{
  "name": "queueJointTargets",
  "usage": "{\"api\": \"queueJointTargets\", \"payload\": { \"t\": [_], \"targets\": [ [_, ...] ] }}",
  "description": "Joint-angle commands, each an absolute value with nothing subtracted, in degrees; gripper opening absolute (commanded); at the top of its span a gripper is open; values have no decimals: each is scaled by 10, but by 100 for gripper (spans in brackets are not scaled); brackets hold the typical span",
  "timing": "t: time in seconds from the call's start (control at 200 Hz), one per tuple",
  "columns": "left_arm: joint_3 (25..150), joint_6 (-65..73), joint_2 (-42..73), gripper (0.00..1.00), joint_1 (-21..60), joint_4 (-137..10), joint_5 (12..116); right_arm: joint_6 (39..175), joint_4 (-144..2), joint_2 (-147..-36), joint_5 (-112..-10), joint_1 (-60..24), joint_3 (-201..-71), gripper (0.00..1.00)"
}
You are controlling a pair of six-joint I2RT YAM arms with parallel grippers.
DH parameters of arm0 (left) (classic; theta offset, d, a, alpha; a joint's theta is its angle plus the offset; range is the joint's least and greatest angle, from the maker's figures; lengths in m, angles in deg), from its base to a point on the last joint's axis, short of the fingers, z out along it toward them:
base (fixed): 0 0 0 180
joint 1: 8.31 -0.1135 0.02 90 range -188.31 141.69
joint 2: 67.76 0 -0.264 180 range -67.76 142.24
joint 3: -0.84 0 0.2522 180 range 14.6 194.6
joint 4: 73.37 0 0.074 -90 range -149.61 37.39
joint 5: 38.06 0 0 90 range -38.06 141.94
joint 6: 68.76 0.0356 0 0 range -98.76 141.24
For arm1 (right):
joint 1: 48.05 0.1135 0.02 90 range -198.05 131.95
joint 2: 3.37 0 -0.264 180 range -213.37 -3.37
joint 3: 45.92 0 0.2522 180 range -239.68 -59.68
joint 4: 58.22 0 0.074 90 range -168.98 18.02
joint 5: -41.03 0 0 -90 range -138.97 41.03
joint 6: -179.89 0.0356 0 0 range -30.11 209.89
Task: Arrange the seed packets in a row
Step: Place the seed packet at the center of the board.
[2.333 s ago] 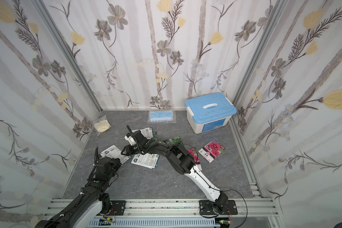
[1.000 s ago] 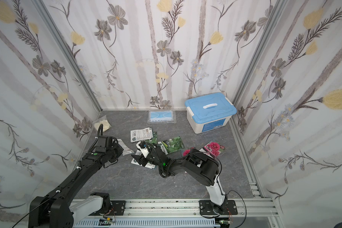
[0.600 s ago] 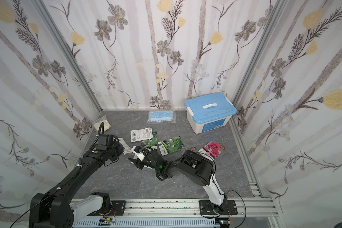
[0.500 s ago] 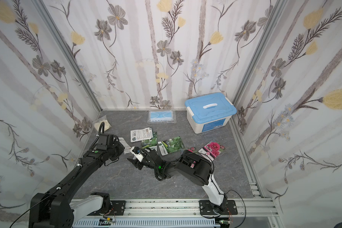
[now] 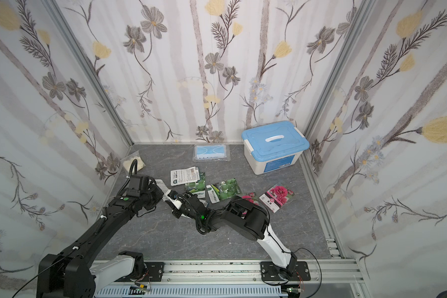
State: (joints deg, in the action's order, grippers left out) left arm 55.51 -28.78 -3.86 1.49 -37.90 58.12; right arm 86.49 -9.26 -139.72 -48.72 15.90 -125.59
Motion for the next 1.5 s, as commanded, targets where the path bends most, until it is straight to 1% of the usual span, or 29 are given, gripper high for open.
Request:
{"api": "queueJointTargets", "payload": {
  "t": [0.0,0.065,0.15,0.18,0.225,0.335,0.4,0.46,0.575,0.759,0.869,0.999,1.134,1.169,1.189,1.264,1.494],
  "targets": [
    [559,-296,-42,0,15,-371,584,851,-70,-1405,-473,160,-1263,8],
    [559,-299,-43,0,16,-373,585,855,-67,-1409,-469,161,-1263,0],
    [561,-304,-45,1,16,-380,586,859,-59,-1409,-461,162,-1260,0],
    [562,-306,-46,7,16,-380,587,859,-55,-1408,-458,162,-1257,0],
    [563,-307,-49,22,16,-385,589,863,-47,-1405,-453,163,-1251,0],
    [573,-310,-63,53,16,-384,588,872,-36,-1393,-436,162,-1234,0],
    [589,-306,-71,67,16,-377,586,882,-25,-1384,-429,161,-1220,0],
    [606,-299,-77,74,16,-364,584,895,-20,-1375,-424,159,-1209,0],
    [628,-291,-90,77,15,-352,579,945,-2,-1349,-427,142,-1180,0],
    [621,-288,-124,79,9,-376,583,1083,-3,-1291,-473,78,-1143,0],
    [587,-297,-143,80,7,-452,616,1176,-31,-1250,-499,36,-1135,0],
    [551,-307,-146,80,7,-558,657,1260,-116,-1198,-521,4,-1153,0],
    [525,-318,-132,80,8,-668,700,1368,-138,-1166,-566,-32,-1157,0],
    [520,-324,-125,80,8,-696,707,1395,-138,-1160,-578,-33,-1158,0],
    [515,-328,-121,80,8,-714,713,1411,-138,-1158,-584,-52,-1157,0],
    [504,-344,-102,80,9,-772,726,1465,-121,-1153,-608,-69,-1154,0],
    [493,-380,-21,79,33,-935,757,1596,-54,-1165,-662,-87,-1156,0]
  ]
}}
